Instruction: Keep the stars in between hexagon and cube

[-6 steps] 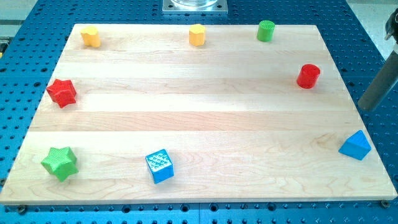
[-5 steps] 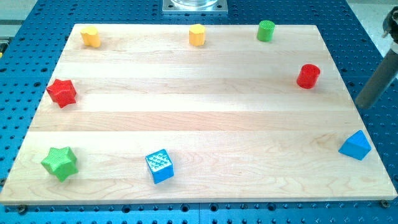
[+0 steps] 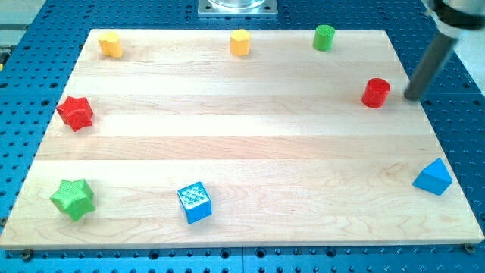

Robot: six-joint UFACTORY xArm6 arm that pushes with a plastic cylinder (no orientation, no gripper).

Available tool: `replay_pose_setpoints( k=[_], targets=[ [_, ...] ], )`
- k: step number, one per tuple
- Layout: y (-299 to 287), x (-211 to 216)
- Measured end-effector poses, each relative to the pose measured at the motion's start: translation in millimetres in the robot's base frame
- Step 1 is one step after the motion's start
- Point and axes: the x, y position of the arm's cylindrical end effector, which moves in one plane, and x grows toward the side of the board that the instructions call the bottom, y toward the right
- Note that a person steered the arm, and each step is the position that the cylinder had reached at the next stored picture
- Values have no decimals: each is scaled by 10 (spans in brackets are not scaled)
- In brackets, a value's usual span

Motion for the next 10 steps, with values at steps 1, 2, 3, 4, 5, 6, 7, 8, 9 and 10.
replay_pose_setpoints(
  k=[1, 2, 3, 4, 5, 6, 7, 8, 9, 10],
  targets=[
    [-590, -455],
    [-1793, -505],
    [-2393, -948],
    [-2612, -1036],
    [-3625, -1055],
    [-3573, -1199],
    [-4076, -1340],
    [-4693, -1067],
    [-4713, -1240],
    [-5003, -1514]
  ],
)
